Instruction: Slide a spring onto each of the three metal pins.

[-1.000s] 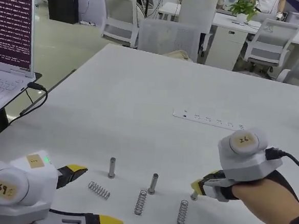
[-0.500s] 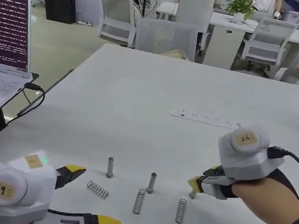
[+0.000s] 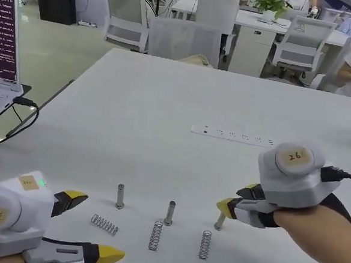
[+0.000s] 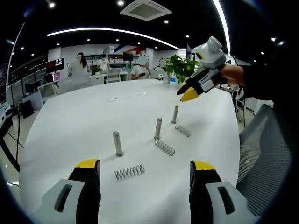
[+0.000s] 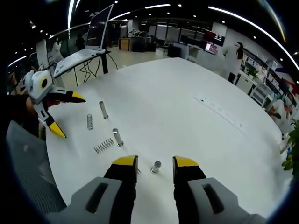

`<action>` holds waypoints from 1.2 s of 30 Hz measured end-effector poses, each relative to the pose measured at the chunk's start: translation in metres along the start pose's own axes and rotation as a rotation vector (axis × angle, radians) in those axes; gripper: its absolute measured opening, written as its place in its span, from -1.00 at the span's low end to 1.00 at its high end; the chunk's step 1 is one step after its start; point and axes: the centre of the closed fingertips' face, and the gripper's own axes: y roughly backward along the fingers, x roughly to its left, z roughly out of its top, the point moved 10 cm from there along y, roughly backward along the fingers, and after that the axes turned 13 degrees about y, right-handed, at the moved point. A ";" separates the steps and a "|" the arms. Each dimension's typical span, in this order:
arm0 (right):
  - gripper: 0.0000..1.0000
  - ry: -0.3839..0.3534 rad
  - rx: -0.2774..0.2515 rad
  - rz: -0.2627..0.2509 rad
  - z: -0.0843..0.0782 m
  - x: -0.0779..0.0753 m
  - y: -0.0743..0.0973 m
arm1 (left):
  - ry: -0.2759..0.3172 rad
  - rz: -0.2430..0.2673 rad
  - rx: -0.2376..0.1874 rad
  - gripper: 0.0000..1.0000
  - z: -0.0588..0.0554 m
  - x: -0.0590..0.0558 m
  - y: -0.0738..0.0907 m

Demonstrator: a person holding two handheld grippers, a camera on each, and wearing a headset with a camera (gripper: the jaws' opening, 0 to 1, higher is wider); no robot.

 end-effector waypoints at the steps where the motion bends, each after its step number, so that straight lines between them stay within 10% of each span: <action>1: -0.44 0.002 -0.001 -0.002 -0.001 0.000 0.001 | -0.001 -0.001 0.004 0.48 -0.001 0.001 0.000; 36: 0.25 -0.065 -0.104 -0.046 -0.031 0.021 0.031 | -0.088 -0.054 0.105 -0.01 -0.008 0.016 -0.022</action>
